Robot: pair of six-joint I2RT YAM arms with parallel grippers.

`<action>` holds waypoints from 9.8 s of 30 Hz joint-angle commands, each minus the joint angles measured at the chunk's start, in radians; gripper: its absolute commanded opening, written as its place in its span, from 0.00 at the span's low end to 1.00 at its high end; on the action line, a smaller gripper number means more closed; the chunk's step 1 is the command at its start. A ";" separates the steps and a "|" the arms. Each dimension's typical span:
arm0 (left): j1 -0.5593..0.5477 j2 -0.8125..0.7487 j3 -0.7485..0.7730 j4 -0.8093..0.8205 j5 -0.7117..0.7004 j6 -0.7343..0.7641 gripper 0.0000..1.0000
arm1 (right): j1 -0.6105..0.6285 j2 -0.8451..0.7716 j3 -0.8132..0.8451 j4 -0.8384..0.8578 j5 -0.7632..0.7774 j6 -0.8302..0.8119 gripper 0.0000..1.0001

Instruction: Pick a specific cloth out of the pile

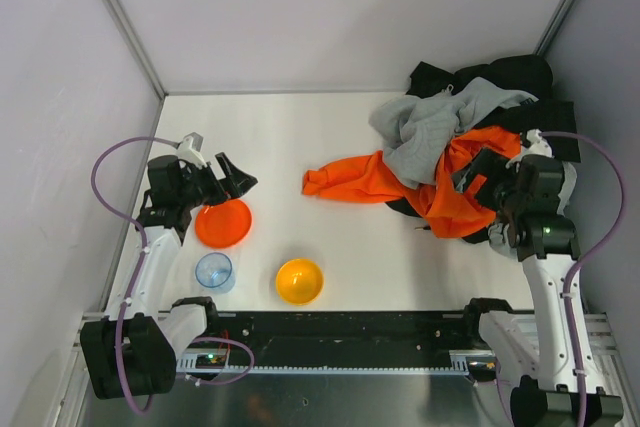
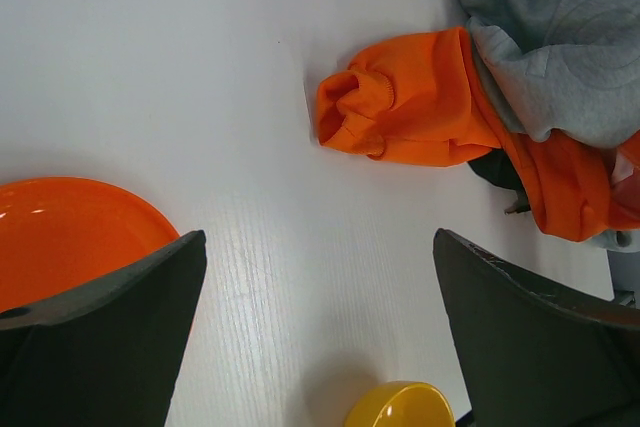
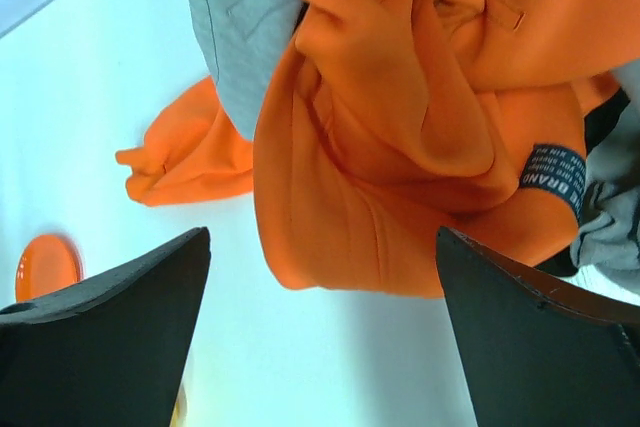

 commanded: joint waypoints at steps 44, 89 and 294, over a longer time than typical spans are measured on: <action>0.010 0.014 0.037 0.010 0.055 -0.013 1.00 | -0.222 -0.001 -0.358 0.048 -0.089 0.144 0.88; 0.010 0.018 0.038 0.010 0.060 -0.014 1.00 | -0.081 0.019 -0.306 0.142 -0.067 0.146 0.59; -1.102 0.899 0.770 -0.035 -0.457 -0.163 1.00 | 0.130 0.631 0.250 0.222 0.181 -0.081 0.03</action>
